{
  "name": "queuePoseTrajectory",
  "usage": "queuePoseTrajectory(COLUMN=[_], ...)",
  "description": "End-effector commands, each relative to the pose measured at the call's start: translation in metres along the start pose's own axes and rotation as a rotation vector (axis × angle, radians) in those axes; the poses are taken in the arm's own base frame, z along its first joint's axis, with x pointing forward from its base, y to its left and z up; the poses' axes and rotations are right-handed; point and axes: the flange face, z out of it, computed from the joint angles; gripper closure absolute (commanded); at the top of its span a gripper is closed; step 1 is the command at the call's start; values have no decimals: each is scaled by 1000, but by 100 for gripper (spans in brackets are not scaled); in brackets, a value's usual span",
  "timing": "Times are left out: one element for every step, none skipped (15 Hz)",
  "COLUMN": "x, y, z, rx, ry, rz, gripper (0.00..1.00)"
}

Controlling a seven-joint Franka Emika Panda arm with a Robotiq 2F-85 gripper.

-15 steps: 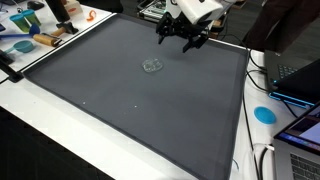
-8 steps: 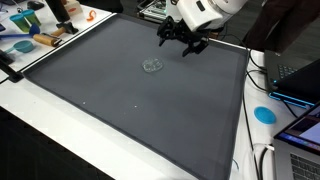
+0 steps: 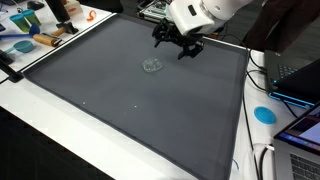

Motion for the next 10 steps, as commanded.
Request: queuePoseTrajectory(x=[10,12,15,18,21,24,27,30,33,35], y=[8,12,17,23,29,36,42,49,57,63], z=[4,5,5,7,8,9,9,11,12,13], rx=[-13,-8,1,17,28,42,57,77,100,122], ry=[-20,-21,-21,-22,-24,-24,-25,-27,-30,-36], rz=[45,56,63,73,85,98,108,118,130,141], gripper=[0,0,0,0,0,0,0,0,0,0])
